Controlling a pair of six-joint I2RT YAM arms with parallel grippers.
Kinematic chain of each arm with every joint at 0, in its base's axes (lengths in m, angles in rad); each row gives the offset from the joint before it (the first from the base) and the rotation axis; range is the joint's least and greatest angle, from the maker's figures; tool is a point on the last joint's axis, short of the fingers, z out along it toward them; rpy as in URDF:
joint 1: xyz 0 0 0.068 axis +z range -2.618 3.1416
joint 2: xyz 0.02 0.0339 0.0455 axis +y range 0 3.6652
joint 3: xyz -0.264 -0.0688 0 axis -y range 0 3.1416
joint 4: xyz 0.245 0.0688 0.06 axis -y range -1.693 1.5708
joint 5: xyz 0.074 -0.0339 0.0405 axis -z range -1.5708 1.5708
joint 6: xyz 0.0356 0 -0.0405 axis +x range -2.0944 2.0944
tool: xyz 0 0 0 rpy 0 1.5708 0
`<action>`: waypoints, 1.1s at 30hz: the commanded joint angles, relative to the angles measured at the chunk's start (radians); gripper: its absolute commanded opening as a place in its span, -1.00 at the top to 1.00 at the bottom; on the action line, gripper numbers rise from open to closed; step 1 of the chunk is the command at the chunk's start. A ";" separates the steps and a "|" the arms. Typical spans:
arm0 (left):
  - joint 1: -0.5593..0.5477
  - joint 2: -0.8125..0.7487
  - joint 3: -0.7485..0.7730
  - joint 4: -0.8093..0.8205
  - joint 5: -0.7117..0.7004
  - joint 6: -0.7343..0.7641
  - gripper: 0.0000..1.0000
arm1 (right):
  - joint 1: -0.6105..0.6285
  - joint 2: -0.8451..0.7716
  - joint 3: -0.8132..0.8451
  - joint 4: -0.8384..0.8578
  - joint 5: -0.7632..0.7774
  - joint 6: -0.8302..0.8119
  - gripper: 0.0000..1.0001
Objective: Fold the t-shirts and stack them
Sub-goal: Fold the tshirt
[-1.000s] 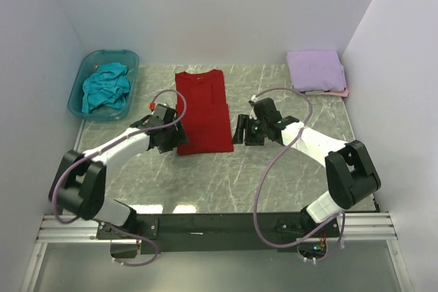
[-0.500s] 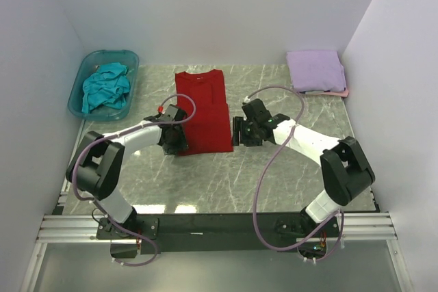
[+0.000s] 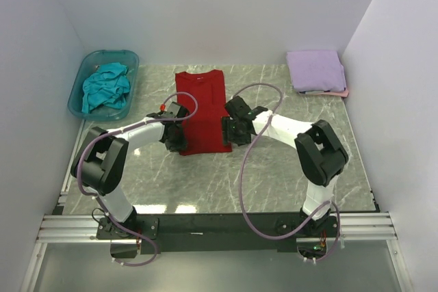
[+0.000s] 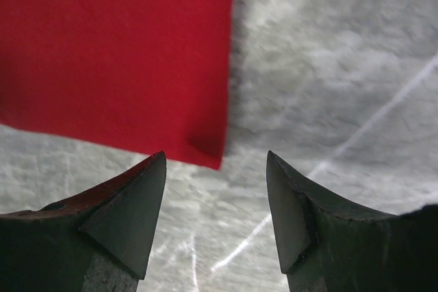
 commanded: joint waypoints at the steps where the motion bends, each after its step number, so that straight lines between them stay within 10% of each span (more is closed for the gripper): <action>1: -0.007 0.024 -0.045 -0.018 0.030 0.009 0.55 | 0.021 0.045 0.076 -0.053 0.043 0.027 -0.34; 12: -0.007 0.021 -0.048 -0.019 0.045 0.008 0.99 | 0.050 0.114 0.103 -0.128 0.058 0.063 -0.19; 33: -0.007 0.000 -0.057 -0.024 0.062 0.006 0.99 | 0.081 0.303 0.234 -0.313 0.072 0.048 0.24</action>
